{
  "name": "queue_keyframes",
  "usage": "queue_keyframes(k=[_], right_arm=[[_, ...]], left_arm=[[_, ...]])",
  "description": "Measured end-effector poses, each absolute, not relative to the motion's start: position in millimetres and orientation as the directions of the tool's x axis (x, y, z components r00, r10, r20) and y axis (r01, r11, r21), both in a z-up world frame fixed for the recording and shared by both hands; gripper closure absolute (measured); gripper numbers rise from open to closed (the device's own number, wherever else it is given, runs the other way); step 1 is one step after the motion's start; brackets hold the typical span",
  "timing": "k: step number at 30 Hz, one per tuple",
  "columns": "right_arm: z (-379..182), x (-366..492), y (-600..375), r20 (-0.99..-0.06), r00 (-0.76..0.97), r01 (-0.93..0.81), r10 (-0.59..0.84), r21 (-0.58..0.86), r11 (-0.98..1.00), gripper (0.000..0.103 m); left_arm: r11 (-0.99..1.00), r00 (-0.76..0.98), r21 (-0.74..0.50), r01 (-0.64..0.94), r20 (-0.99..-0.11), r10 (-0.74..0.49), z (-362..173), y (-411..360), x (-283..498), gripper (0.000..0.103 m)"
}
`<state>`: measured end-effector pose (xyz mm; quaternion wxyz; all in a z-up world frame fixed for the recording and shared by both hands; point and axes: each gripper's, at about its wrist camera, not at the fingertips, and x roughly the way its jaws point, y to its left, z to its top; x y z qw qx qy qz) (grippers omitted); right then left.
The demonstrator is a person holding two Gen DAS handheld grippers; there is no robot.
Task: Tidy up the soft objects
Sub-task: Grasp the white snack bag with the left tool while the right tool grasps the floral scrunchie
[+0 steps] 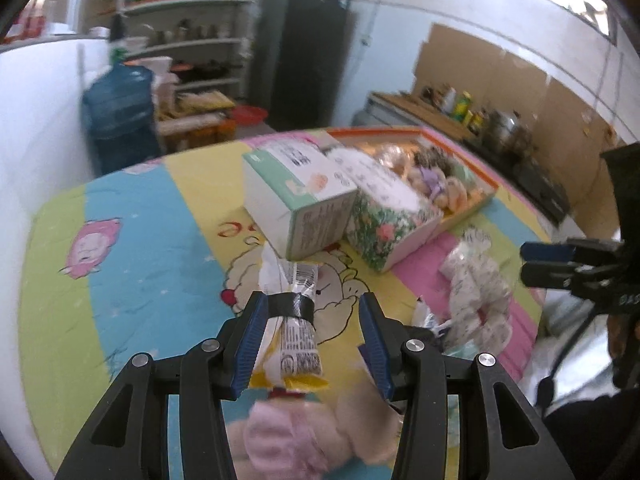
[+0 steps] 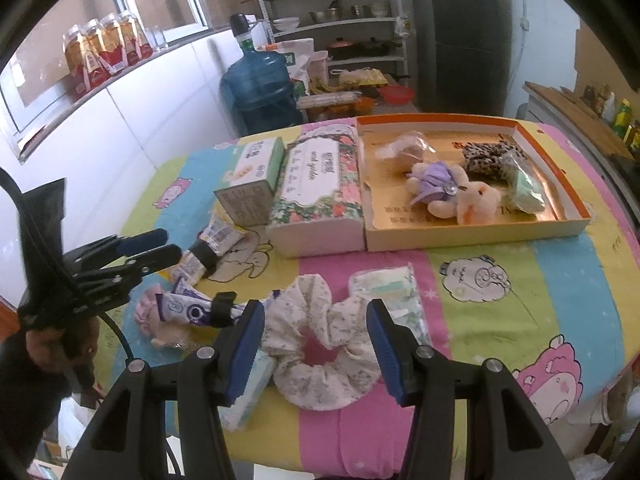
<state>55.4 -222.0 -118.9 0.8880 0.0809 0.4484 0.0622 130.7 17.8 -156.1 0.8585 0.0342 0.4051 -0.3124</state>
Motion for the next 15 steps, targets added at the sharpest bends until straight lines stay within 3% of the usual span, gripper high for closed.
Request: queue_keyframes(k=[15], right_arm=[[-130.1,55.5,-239.9,-0.810,0.566,0.011,0.150,0.189,0.982,0.050]], left_arm=[[0.795,0.408,-0.155,0.586,-0.792,-0.455,-194.3,-0.7,170.1,0.054]])
